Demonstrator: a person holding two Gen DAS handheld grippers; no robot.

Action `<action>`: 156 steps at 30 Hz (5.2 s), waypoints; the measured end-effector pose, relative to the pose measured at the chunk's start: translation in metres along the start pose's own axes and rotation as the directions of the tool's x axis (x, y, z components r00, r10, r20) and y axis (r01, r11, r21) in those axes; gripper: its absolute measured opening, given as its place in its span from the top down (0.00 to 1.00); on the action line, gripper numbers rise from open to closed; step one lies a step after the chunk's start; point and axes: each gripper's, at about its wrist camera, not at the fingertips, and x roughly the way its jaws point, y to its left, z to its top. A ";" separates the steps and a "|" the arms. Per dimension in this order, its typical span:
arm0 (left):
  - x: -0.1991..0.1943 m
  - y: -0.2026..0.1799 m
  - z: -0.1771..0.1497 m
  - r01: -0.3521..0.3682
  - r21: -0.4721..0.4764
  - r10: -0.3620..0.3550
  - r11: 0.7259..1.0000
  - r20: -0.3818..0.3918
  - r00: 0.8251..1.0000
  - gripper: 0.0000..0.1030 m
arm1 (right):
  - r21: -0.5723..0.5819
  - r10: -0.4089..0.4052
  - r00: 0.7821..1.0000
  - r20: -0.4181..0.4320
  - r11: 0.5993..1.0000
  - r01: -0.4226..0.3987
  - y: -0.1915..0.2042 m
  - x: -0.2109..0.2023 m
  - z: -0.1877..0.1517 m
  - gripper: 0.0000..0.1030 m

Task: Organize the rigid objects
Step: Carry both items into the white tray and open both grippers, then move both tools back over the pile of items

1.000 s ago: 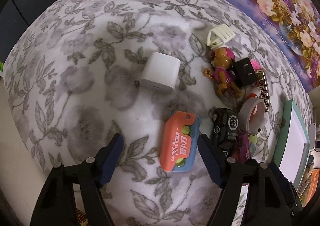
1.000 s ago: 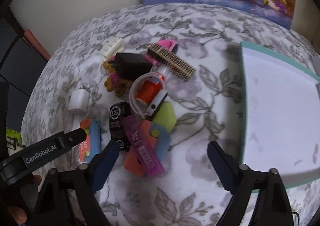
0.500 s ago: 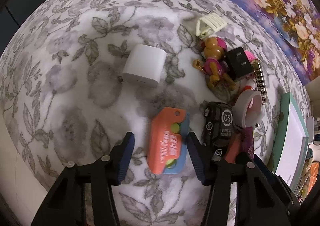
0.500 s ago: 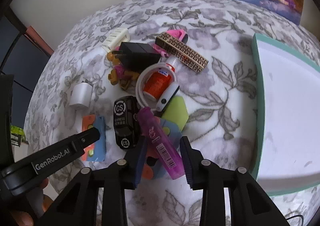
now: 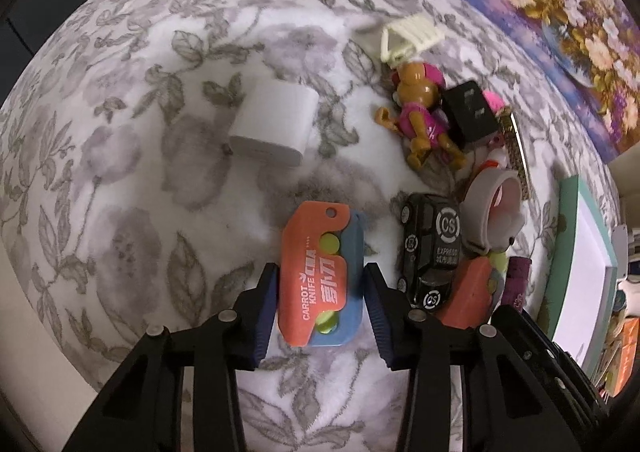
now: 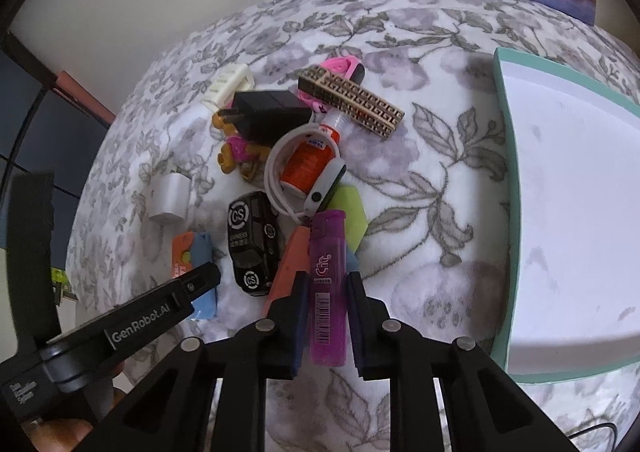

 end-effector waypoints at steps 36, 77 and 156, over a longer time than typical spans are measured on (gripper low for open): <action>-0.055 -0.239 -0.022 0.151 0.431 -0.190 0.890 0.048 0.981 0.57 | 0.441 -0.371 0.912 0.172 0.857 0.265 -0.182 -0.102 0.031 0.81; 0.014 -0.269 -0.012 0.124 0.454 -0.141 0.883 0.005 0.990 0.57 | 0.455 -0.419 0.900 0.116 0.829 0.327 -0.216 -0.089 0.029 0.80; -0.051 -0.016 0.020 -0.148 -0.018 0.149 0.989 0.135 0.980 0.06 | -0.063 -0.080 0.986 0.149 0.994 0.090 -0.002 -0.036 0.012 0.00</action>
